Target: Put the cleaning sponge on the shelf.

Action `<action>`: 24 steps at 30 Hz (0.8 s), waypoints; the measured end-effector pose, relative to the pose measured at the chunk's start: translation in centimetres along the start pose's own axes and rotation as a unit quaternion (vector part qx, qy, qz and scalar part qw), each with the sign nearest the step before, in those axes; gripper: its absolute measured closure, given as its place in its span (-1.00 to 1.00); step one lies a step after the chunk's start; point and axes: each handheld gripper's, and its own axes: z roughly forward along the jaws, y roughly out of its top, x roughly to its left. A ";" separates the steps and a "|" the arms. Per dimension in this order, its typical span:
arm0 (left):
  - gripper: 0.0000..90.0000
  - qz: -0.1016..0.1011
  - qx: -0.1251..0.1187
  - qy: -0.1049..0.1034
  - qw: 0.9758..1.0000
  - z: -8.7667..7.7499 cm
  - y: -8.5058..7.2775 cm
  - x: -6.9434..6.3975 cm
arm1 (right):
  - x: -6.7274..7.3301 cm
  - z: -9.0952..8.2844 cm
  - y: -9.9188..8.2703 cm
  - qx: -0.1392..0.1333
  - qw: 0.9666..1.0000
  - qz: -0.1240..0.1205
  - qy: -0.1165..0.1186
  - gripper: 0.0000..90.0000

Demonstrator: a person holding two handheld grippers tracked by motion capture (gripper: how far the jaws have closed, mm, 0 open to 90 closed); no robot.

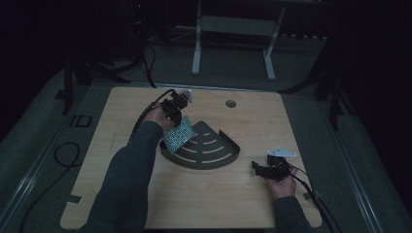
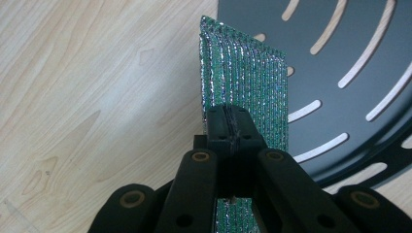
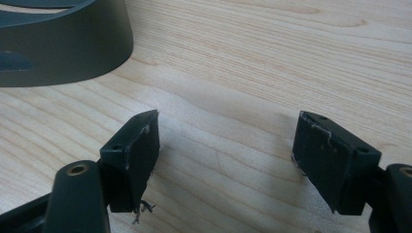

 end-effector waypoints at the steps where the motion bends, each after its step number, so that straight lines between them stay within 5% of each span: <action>1: 0.99 0.000 0.000 0.000 1.000 0.0 0.0 0.0 | 0.0 0.0 0.0 0.000 1.000 0.000 0.000 -0.45; 24: 0.99 0.009 0.017 -0.004 1.000 2.4 -0.3 -0.7 | 0.0 0.0 0.0 0.000 1.000 0.000 0.000 -0.45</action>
